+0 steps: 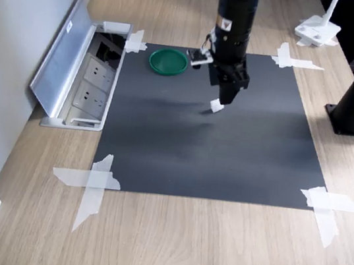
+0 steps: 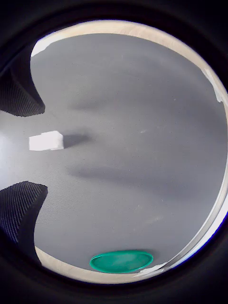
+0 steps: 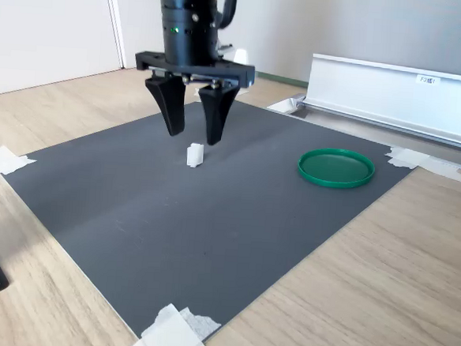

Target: Grasp a white terminal and put it on the green lid.

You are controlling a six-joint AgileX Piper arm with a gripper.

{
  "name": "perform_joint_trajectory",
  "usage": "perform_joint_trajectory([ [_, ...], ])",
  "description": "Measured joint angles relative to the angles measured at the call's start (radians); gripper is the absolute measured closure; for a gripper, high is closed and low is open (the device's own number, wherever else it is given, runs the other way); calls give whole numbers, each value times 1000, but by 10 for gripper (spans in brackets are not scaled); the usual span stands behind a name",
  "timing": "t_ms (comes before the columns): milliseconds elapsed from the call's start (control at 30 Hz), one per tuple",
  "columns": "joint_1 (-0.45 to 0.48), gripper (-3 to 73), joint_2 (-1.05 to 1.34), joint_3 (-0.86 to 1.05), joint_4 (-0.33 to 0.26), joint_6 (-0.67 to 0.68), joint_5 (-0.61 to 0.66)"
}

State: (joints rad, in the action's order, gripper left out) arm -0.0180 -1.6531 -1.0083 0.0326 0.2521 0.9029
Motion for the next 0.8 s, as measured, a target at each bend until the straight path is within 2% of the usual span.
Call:
perform_joint_trajectory([
  [333,0,106,-44,-1,-49,11,-26],
  [700,0,106,-70,-1,-50,12,-31],
  [800,0,127,-72,-1,-50,22,-31],
])
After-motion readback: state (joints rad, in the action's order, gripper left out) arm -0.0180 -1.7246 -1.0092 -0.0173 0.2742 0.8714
